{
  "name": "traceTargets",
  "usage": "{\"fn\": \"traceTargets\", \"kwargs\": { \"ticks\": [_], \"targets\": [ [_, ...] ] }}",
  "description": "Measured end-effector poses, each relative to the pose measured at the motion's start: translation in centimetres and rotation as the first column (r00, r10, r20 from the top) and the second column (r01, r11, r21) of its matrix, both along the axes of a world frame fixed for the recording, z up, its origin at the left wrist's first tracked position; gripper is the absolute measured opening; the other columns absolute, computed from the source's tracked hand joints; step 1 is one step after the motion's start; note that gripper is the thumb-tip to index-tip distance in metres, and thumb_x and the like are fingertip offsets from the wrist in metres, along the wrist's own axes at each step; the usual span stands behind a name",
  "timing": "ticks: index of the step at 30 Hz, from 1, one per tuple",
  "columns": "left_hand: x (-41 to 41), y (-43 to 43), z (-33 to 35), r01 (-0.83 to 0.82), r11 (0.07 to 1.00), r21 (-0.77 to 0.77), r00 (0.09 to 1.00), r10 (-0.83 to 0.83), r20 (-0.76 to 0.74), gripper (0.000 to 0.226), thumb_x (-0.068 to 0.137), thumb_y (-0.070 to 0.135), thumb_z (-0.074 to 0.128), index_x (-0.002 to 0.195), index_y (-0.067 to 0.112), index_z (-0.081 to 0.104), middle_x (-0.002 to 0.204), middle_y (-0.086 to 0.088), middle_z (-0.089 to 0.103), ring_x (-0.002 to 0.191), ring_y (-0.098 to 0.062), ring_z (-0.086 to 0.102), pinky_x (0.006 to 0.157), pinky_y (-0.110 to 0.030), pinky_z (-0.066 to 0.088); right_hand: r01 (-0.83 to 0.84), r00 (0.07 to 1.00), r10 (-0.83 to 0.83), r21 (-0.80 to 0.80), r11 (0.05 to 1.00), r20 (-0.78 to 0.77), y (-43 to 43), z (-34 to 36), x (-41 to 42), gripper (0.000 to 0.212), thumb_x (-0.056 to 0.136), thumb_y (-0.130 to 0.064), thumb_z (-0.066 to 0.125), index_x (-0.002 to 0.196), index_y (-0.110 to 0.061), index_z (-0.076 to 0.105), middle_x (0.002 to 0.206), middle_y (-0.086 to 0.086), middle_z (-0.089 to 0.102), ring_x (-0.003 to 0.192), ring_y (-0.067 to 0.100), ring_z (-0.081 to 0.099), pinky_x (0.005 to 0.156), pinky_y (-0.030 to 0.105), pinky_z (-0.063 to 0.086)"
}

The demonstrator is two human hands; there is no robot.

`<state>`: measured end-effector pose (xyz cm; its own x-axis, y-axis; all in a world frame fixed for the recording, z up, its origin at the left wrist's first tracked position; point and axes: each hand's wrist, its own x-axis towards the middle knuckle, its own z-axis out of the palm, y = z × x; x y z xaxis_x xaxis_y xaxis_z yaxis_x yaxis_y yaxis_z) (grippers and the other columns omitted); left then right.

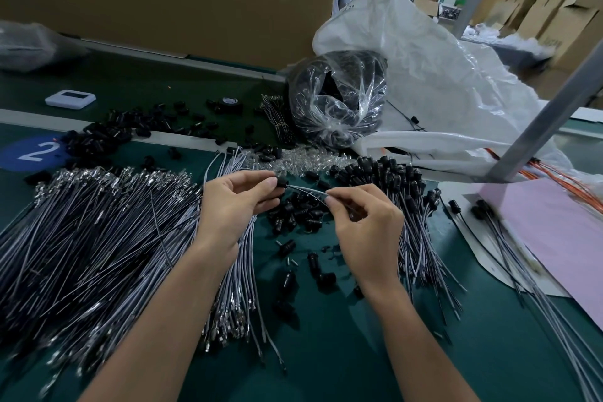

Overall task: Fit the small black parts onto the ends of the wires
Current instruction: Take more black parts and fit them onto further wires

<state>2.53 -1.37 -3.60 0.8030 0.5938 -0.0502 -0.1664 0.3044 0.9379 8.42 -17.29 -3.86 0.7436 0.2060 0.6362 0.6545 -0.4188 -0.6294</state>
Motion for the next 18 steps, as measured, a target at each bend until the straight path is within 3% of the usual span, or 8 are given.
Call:
{"fn": "traceTargets", "kwargs": {
  "ticks": [5,10,13,18],
  "targets": [
    [0.02,-0.08,0.0,0.014,1.0,-0.003,1.0,-0.014,0.01,0.009,0.085,-0.002,0.068,0.092,0.003,0.072,0.082,-0.006,0.077,0.08,-0.02,0.075,0.064,-0.019,0.057,0.006,1.0,-0.006,0.018,1.0,-0.01,-0.01,0.06,0.1,0.009,0.081,-0.006,0.077,0.089,-0.012,0.077,0.082,-0.004,0.067,0.073,0.0,0.06,0.068,0.009,0.047],
    [0.06,-0.47,-0.02,0.067,0.998,0.019,0.997,-0.067,0.022,0.008,0.084,-0.003,0.069,0.091,0.002,0.072,0.084,-0.012,0.076,0.079,-0.02,0.075,0.063,-0.019,0.057,-0.029,1.0,0.029,-0.013,0.999,-0.012,0.14,-0.07,-0.26,0.01,0.082,-0.006,0.077,0.089,-0.012,0.077,0.083,-0.003,0.068,0.074,0.005,0.062,0.069,0.017,0.052],
    [0.1,-0.49,0.0,0.086,0.996,0.01,0.996,-0.086,0.035,0.011,0.082,-0.003,0.07,0.093,0.0,0.071,0.084,-0.014,0.076,0.078,-0.021,0.075,0.062,-0.019,0.057,-0.036,0.999,0.035,-0.02,0.999,-0.015,0.16,-0.1,-0.32,0.009,0.082,-0.007,0.077,0.089,-0.011,0.077,0.083,-0.004,0.067,0.074,0.003,0.061,0.069,0.014,0.05],
    [0.11,-0.49,0.05,0.146,0.989,0.007,0.989,-0.146,0.036,0.037,0.065,0.007,0.077,0.101,0.004,0.067,0.084,-0.016,0.076,0.079,-0.025,0.075,0.063,-0.022,0.058,-0.046,0.999,0.045,-0.05,0.998,-0.012,0.3,-0.1,-0.34,0.009,0.081,-0.007,0.077,0.089,-0.01,0.078,0.082,-0.002,0.068,0.073,0.006,0.062,0.069,0.016,0.051]
  ]
}}
